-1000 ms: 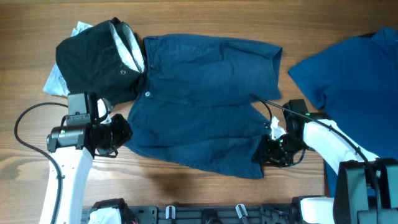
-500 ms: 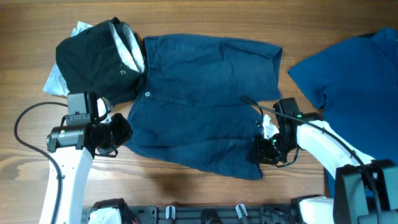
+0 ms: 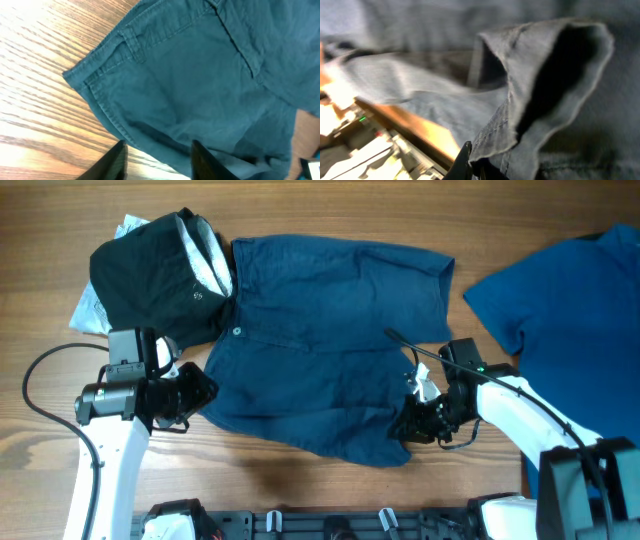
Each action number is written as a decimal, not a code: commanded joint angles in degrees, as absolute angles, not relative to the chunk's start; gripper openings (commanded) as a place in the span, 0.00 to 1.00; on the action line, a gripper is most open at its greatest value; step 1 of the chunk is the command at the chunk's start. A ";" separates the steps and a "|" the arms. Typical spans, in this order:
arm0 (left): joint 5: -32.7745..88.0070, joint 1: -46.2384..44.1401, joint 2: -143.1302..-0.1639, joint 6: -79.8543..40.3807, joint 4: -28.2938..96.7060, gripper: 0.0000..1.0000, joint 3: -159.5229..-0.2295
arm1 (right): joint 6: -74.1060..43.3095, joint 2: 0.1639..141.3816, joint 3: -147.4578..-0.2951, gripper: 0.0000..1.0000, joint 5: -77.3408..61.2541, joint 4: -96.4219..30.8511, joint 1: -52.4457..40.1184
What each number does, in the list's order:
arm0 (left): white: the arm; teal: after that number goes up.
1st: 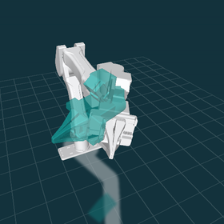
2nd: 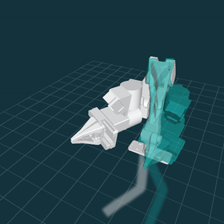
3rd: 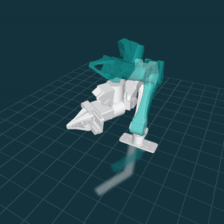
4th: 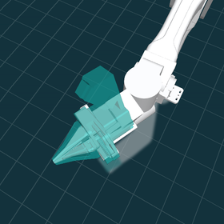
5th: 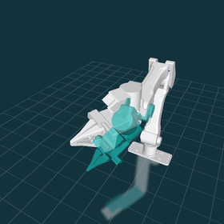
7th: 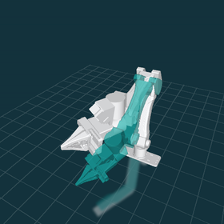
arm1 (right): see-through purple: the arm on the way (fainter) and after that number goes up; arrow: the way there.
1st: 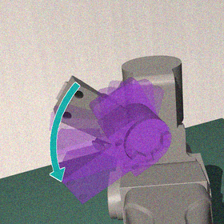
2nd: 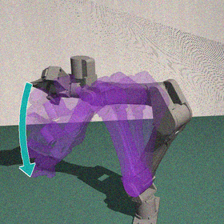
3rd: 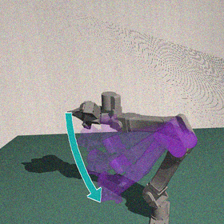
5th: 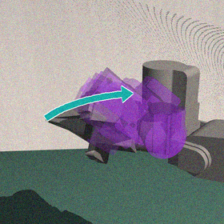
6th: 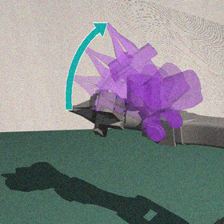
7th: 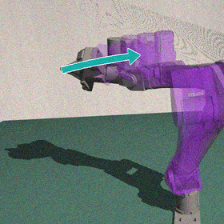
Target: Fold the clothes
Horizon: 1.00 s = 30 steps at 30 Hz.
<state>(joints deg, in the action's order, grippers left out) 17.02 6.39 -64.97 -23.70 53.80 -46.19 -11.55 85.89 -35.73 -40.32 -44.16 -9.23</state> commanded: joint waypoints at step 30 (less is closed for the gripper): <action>4.82 6.68 -93.73 -33.76 47.55 0.14 -46.72 | -19.14 74.74 -40.32 0.39 -28.03 -58.57 2.04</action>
<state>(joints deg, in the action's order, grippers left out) 6.59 6.39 -90.74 -31.81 49.32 -46.19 -18.39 73.32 -42.00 -28.47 -60.71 1.83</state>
